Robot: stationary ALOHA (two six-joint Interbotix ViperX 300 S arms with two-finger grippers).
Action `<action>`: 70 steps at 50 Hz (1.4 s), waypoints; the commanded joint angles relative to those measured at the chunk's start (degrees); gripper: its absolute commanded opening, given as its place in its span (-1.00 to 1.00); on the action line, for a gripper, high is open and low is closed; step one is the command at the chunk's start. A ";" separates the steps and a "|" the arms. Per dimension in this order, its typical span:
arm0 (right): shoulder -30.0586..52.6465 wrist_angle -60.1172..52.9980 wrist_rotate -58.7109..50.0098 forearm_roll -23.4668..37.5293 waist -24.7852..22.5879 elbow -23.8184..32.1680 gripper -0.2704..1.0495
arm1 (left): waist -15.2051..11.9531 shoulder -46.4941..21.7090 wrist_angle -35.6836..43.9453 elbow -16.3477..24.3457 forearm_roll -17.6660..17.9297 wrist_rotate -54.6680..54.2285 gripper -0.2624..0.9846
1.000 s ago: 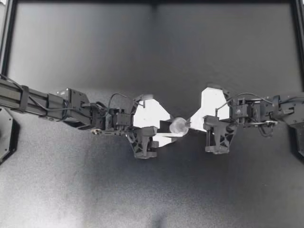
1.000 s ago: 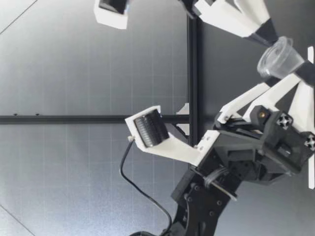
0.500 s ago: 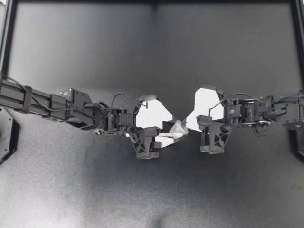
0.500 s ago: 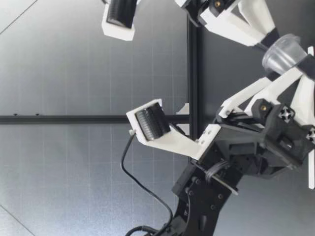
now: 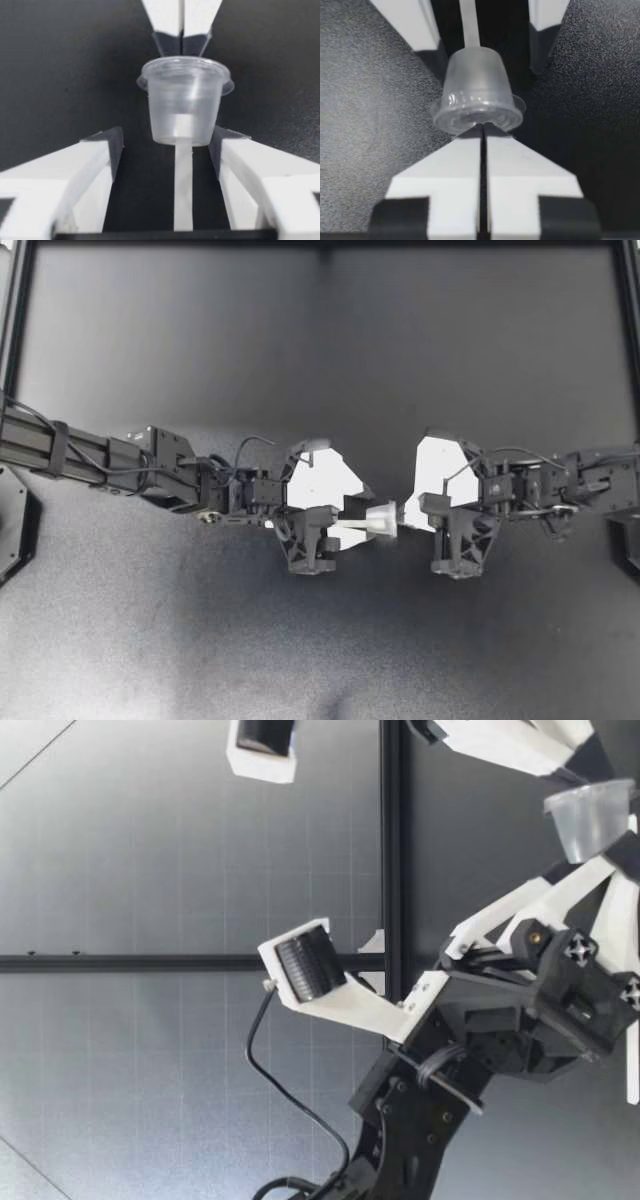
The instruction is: Pick up the plastic cup and open its lid.
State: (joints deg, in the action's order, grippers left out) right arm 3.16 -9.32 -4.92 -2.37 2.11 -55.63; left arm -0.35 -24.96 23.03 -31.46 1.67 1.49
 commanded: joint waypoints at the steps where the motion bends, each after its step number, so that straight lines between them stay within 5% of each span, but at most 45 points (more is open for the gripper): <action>1: -1.93 -0.26 0.00 0.00 -0.53 0.44 -0.88 | -0.53 1.23 0.18 1.23 0.00 0.09 0.35; 56: 0.62 -2.37 0.18 0.18 -0.53 2.02 -0.88 | -0.44 -0.09 -3.08 4.66 0.00 -0.09 0.16; 70: 0.35 -2.37 0.09 0.18 -0.53 1.67 -0.88 | -0.53 0.00 -3.16 4.57 0.09 -0.53 -0.19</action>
State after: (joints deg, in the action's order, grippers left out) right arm 4.39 -10.99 -4.83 -2.29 2.02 -54.84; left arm -0.35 -26.10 19.51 -28.30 1.58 1.05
